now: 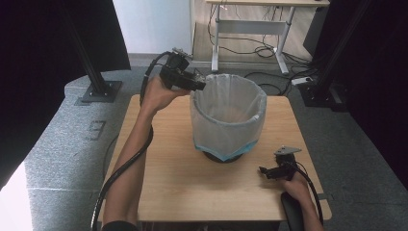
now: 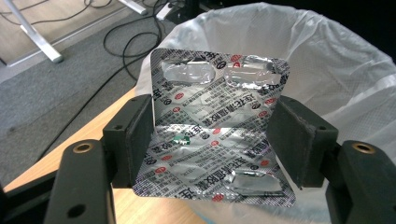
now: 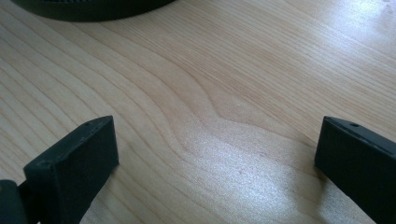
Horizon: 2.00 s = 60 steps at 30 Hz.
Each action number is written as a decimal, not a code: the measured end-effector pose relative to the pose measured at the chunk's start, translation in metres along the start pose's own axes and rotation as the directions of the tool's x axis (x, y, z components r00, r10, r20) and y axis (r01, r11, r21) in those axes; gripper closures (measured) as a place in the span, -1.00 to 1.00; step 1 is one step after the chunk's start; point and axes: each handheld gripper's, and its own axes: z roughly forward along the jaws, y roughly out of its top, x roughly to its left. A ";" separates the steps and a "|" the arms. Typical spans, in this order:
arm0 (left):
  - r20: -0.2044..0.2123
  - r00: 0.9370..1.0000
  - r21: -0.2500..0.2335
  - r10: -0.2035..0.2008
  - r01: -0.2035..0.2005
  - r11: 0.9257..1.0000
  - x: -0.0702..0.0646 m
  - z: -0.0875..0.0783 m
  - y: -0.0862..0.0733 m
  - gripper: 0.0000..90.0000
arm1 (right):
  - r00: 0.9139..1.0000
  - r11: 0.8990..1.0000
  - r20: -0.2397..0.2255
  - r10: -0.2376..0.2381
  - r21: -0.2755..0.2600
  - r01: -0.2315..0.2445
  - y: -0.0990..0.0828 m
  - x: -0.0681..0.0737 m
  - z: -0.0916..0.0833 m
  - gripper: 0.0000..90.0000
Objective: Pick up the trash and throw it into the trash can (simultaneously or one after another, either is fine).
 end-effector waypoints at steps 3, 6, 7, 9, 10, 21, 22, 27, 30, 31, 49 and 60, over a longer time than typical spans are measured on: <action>0.004 1.000 -0.001 0.008 -0.008 1.000 -0.004 0.004 0.005 -0.27 | 1.000 1.000 0.000 0.000 0.000 0.000 0.000 0.000 0.000 -1.00; 0.012 1.000 -0.004 0.013 -0.012 1.000 -0.007 0.008 0.009 -0.27 | 1.000 1.000 0.000 0.000 0.000 0.000 0.000 0.000 0.000 -1.00; 0.014 1.000 -0.007 0.010 -0.010 1.000 -0.008 0.010 0.010 -0.27 | 1.000 1.000 -0.001 0.000 0.000 0.000 0.000 0.000 0.000 -1.00; 0.016 1.000 -0.006 0.012 -0.012 1.000 -0.010 0.013 0.012 -0.27 | 1.000 1.000 -0.001 0.000 0.000 0.000 0.000 0.000 0.000 -1.00; 0.014 1.000 -0.002 0.016 -0.016 1.000 -0.011 0.015 0.013 -0.27 | 1.000 1.000 -0.001 0.000 0.000 0.000 0.000 0.000 0.000 -1.00; 0.028 0.998 0.021 0.050 -0.051 0.998 -0.026 0.039 0.027 -0.27 | 1.000 1.000 -0.002 -0.002 0.000 0.002 0.000 0.000 0.000 -1.00; 0.030 0.998 0.019 0.049 -0.049 0.999 -0.027 0.041 0.028 -0.27 | 1.000 1.000 -0.002 -0.003 0.000 0.003 0.000 0.000 0.000 -1.00; 0.042 0.998 0.024 0.049 -0.050 0.998 -0.032 0.052 0.031 -0.28 | 1.000 1.000 -0.004 -0.004 0.000 0.004 0.000 0.000 0.000 -1.00; 0.038 0.997 0.039 0.060 -0.062 0.997 -0.035 0.059 0.033 -0.28 | 1.000 1.000 -0.005 -0.004 0.000 0.004 0.000 0.000 0.000 -1.00; 0.038 0.997 0.042 0.063 -0.064 0.997 -0.036 0.061 0.034 -0.29 | 1.000 1.000 -0.004 -0.005 0.000 0.005 0.000 0.000 0.000 -1.00; 0.025 0.996 0.069 0.085 -0.086 0.994 -0.044 0.084 0.038 -0.99 | 1.000 1.000 -0.008 -0.010 -0.001 0.010 0.000 0.000 0.000 -1.00; 0.028 0.994 0.042 0.107 -0.108 0.993 -0.040 0.069 0.033 -1.00 | 1.000 1.000 -0.009 -0.009 -0.001 0.009 0.000 0.001 0.000 -1.00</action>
